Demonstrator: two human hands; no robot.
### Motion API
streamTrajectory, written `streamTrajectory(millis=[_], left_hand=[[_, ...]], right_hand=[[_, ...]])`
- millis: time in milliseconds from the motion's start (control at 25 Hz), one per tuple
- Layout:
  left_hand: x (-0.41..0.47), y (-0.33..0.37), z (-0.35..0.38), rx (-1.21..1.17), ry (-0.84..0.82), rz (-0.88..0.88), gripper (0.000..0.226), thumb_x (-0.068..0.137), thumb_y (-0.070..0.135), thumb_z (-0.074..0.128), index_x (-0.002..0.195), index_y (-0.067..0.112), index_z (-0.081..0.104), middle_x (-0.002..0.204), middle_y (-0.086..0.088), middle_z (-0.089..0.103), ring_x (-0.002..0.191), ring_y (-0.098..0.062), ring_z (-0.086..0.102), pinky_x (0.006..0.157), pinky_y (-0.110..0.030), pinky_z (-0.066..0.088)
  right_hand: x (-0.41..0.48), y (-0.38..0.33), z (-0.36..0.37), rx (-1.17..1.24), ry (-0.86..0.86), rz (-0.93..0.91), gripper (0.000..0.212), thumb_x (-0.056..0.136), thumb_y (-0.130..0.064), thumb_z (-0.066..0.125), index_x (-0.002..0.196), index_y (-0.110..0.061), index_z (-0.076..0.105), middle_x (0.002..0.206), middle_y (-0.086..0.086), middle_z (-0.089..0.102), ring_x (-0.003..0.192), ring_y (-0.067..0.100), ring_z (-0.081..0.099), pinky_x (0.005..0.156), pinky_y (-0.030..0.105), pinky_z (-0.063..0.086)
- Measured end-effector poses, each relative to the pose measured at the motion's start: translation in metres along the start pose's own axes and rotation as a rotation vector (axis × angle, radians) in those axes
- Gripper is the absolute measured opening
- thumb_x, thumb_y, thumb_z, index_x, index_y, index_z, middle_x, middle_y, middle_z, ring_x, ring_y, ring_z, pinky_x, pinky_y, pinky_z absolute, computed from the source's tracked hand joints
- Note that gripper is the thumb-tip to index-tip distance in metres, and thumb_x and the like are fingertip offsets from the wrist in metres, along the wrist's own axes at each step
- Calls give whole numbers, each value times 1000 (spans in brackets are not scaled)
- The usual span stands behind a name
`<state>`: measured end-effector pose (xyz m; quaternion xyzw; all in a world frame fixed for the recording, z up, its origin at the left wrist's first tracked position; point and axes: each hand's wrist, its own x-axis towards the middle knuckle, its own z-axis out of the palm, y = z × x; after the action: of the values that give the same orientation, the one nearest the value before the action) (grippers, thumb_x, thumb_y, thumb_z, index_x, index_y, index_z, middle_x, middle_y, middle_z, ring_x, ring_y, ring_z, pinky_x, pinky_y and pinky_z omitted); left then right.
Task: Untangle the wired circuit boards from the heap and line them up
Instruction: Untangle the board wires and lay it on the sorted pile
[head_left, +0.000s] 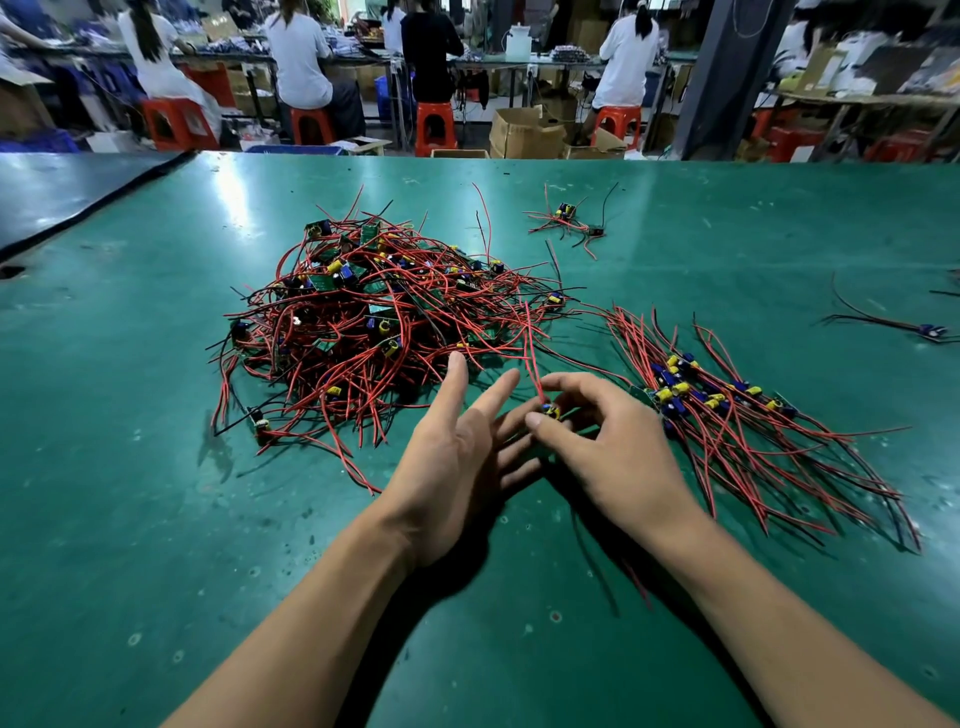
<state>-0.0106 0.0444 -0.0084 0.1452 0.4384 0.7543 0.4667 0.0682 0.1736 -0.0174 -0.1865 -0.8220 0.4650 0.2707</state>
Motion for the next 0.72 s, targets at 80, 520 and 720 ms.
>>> streamTrajectory(millis=[80,520,720], left_hand=[[1,-1,0,30,32,-9,84,83,75,24,151,27,33,145,-5,51,127,-18,56,114,-41,35],[1,-1,3,48,203,39,60,97,57,34,141,18,46,139,-12,53,113,-30,65,96,-43,52],[3,2,0,1,221,63,59,97,55,38,143,19,43,143,-14,48,109,-32,67,93,-46,54]], right_hand=[[9,5,-13,-82,120,-12,28,85,-21,77,113,-22,71,97,-5,70,81,5,63,78,15,48],[13,11,-30,-566,-39,-232,21,93,-31,66,107,-16,74,107,-1,69,108,21,58,98,32,42],[10,8,-30,-815,-78,-121,42,98,-51,49,83,-19,73,84,0,66,85,27,61,73,36,40]])
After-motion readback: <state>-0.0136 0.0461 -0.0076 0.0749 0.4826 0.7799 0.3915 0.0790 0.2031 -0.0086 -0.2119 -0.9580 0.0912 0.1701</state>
